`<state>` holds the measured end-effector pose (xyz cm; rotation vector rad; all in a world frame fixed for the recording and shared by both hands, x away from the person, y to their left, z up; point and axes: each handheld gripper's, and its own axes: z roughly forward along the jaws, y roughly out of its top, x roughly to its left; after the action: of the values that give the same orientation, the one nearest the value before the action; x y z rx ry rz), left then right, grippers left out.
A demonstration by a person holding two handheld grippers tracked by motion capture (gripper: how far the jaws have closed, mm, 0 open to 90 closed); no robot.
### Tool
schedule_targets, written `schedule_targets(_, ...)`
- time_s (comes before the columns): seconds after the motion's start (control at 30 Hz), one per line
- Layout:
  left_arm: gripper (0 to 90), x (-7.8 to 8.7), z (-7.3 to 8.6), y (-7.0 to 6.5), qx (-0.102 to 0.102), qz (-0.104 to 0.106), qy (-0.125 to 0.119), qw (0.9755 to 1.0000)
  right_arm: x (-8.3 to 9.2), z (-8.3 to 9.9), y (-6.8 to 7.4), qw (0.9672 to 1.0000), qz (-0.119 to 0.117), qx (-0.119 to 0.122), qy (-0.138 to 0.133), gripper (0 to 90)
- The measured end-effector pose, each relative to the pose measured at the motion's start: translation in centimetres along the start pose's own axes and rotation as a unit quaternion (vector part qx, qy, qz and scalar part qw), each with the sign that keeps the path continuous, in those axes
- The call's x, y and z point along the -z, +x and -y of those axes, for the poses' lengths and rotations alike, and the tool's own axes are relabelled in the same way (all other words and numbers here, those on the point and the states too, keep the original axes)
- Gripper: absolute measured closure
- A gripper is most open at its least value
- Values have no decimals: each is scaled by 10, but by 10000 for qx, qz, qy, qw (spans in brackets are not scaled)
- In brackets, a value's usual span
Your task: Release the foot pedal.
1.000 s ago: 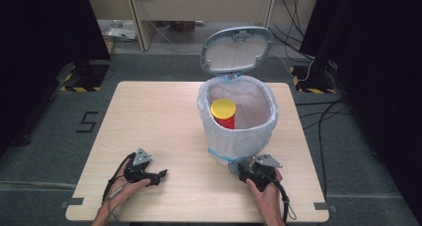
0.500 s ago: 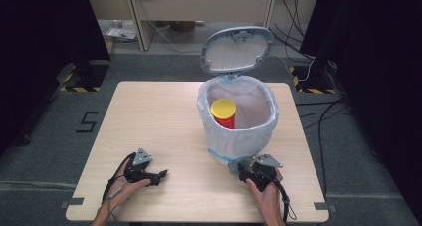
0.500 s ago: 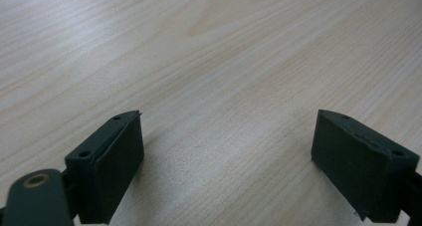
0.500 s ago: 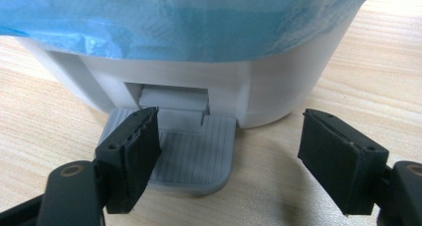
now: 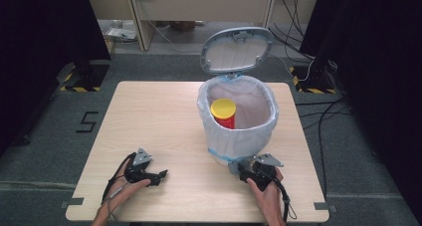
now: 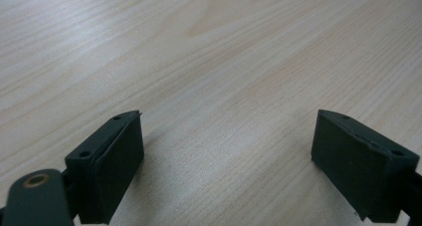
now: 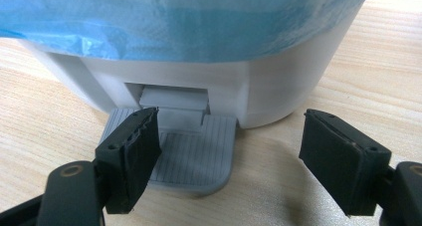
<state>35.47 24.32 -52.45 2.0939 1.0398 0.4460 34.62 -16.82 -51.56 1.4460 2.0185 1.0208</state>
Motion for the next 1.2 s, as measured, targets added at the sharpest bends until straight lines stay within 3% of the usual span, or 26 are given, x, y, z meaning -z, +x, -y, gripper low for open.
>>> schedule_targets(0.2, 121, 0, 0, 0, 11, 2, -3, 10000, 2, -1, 2, 9999, 26, 91, 36, 235)
schedule_targets(0.47, 121, 0, 0, 0, 8, 2, 0, 10000, 15, -6, -3, 9996, -205, -64, -205, 200)
schedule_targets(0.53, 121, 0, 0, 0, -1, 0, 0, 10000, 19, -7, -4, 9997, -217, 14, -151, 185)
schedule_targets(0.67, 121, 0, 0, 0, 8, 3, 0, 10000, 27, -6, -9, 9991, -372, -55, -181, 187)
schedule_targets(0.93, 121, 0, 0, 0, 7, 3, 1, 10000, 45, -6, -20, 9990, -352, -53, -271, 188)
schedule_targets(1.2, 121, 0, 0, 0, 7, 3, 1, 10000, 52, -2, -26, 9990, -364, 7, -242, 187)
